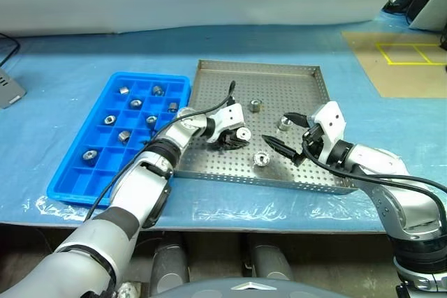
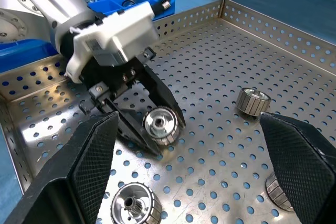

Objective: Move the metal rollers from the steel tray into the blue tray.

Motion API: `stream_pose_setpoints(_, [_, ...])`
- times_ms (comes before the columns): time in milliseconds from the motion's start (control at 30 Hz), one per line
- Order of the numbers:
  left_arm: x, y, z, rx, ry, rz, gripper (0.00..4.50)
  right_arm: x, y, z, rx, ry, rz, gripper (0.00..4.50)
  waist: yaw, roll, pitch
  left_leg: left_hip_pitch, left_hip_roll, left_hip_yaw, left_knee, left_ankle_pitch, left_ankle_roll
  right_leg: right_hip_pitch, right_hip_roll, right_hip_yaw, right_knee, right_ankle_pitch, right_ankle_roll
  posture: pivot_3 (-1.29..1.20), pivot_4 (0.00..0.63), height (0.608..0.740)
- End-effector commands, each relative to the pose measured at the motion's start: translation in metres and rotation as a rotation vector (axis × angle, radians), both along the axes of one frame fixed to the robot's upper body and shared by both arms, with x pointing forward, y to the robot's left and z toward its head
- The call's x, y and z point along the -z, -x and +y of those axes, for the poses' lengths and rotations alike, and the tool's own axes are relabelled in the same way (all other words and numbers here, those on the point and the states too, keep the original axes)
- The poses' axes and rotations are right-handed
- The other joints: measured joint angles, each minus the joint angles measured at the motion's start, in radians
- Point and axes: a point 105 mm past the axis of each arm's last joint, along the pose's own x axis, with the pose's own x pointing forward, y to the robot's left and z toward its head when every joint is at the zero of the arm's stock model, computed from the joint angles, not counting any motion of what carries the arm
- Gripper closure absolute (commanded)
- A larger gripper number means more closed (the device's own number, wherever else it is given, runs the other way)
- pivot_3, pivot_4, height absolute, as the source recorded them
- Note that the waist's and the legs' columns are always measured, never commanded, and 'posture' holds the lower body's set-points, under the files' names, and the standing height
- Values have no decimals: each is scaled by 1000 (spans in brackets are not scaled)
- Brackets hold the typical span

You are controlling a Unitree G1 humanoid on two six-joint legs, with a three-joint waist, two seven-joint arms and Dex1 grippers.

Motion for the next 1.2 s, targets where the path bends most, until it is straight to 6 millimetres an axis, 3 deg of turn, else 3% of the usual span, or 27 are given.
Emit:
stream_pose_setpoints(33, [-49, -6, 16, -26, 131, -96, 2625, -15, 0, 13, -65, -27, -56, 0, 0, 0, 0, -1, 0, 0, 0, 0, 0, -2, 0, 0, 1, 0, 0, -394, 150, 740])
stream_pose_setpoints(233, [-93, 29, 67, -43, 245, -70, 2625, -22, -9, 48, -243, -56, -42, 0, 6, 1, 1, 0, 1, 1, -1, 1, -2, -4, 0, 0, 4, 0, -1, -250, 150, 740])
stream_pose_setpoints(333, [-98, 51, 92, -77, 240, -44, 2625, -27, -12, 66, -359, -64, -33, 0, 12, 2, 1, 0, 2, 1, -2, 1, -3, -4, 0, 0, 4, 0, -1, -166, 150, 740])
stream_pose_setpoints(467, [-94, 67, 121, -178, 202, -62, 2625, -33, -15, 92, -502, -66, -28, 0, 40, 3, 2, 0, 2, 1, -4, 2, -5, -5, 0, 0, 4, 0, -1, -14, 150, 740])
stream_pose_setpoints(600, [-90, 63, 157, -414, 216, -84, 2625, -36, -18, 117, -590, -58, -33, 0, 68, 3, 2, 0, 1, 0, -10, 5, -10, -7, 0, -1, 5, -1, -1, 91, 150, 740])
stream_pose_setpoints(733, [-80, 70, 191, -622, 229, -97, 2625, -36, -20, 125, -643, -54, -32, 0, 100, 3, 2, 0, 1, -1, -15, 8, -14, -8, 0, -3, 4, -2, -3, 158, 150, 740])
stream_pose_setpoints(867, [-65, 92, 222, -759, 192, -84, 2625, -34, -19, 128, -684, -49, -24, 0, 119, 2, 2, -1, 1, -1, -16, 8, -14, -9, 0, -4, 3, -2, -3, 201, 150, 740])
stream_pose_setpoints(967, [-67, 110, 236, -805, 217, -64, 2625, -38, -14, 129, -716, -56, -30, 0, 129, 1, 2, -2, 1, -2, -16, 8, -14, -10, 2, -5, 4, -2, -3, 230, 150, 740])
stream_pose_setpoints(1100, [-52, 137, 240, -785, 147, 4, 2625, -43, -7, 129, -741, -55, -43, 0, 143, 1, 2, 0, 2, -2, -17, 9, -16, -9, 2, -4, 4, -2, -3, 245, 150, 740])
stream_pose_setpoints(1200, [-42, 146, 241, -780, 117, 37, 2625, -44, -4, 134, -749, -51, -43, 0, 151, 1, 2, 2, 2, -2, -19, 9, -16, -9, 2, -3, 4, -3, -3, 248, 150, 740])
